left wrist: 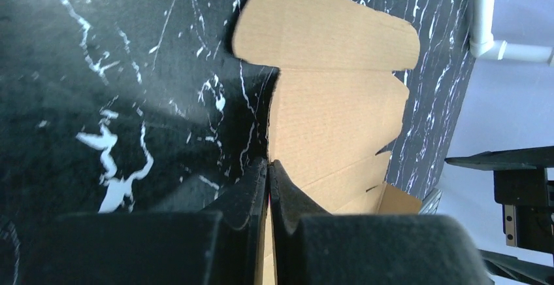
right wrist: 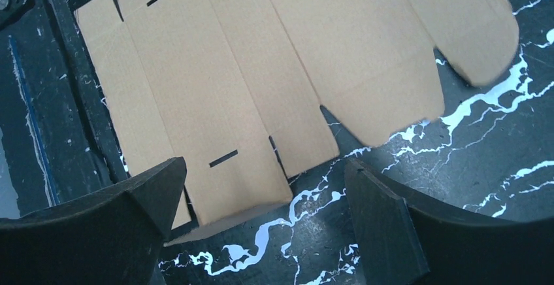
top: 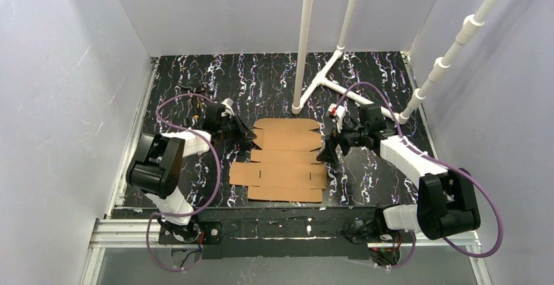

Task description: Fold the paper box

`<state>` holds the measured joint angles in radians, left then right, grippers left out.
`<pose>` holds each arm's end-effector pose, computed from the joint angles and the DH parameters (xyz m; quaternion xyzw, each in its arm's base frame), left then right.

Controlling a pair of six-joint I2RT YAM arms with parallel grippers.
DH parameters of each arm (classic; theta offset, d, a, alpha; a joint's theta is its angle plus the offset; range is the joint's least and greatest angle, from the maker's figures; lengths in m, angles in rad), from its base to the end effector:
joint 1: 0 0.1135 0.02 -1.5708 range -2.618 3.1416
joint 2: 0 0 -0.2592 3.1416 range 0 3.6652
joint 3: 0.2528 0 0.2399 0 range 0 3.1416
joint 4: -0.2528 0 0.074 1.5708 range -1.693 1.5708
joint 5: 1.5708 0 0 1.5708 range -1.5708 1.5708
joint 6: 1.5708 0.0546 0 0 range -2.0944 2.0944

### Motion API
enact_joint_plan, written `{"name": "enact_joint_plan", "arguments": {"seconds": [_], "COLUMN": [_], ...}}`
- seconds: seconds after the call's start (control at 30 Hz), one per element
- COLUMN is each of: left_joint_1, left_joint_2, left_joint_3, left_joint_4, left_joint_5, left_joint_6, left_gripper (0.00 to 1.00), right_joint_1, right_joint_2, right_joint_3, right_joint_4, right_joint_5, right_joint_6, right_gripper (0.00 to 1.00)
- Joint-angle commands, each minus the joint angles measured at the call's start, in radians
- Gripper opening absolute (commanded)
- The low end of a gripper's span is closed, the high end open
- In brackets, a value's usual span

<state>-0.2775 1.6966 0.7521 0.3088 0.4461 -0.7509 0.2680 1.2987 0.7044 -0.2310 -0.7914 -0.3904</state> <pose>0.3171 -0.1148 0.1444 -0.1072 0.8697 -0.3881 0.2856 0.2333 0.1043 0.2003 -0.4106 0.7678 0.3378 0.3574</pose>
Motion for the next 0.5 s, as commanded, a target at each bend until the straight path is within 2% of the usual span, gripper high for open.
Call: {"name": "enact_joint_plan", "arguments": {"seconds": [0.0, 0.17, 0.43, 0.47], "left_joint_1": [0.005, 0.002, -0.046, -0.057], "left_joint_2": [-0.142, -0.316, -0.567, -0.589], "left_joint_3": [-0.071, -0.189, -0.311, -0.318], "left_joint_4": [0.036, 0.042, 0.037, 0.034], "left_joint_5": [-0.073, -0.135, -0.289, -0.315], "left_joint_6": [-0.023, -0.066, -0.112, -0.114], "left_gripper": [0.00, 0.00, 0.00, 0.00], "right_joint_1": [-0.015, -0.022, 0.013, 0.024], "right_joint_2": [-0.002, -0.012, 0.026, 0.031], "right_joint_3": [-0.006, 0.000, 0.026, 0.032], "right_joint_4": [0.038, 0.039, -0.008, -0.018], "right_joint_5": [0.022, 0.139, 0.176, 0.185], "right_joint_6": [0.035, 0.063, 0.058, 0.056], "right_gripper": [1.00, 1.00, 1.00, 0.97]}}
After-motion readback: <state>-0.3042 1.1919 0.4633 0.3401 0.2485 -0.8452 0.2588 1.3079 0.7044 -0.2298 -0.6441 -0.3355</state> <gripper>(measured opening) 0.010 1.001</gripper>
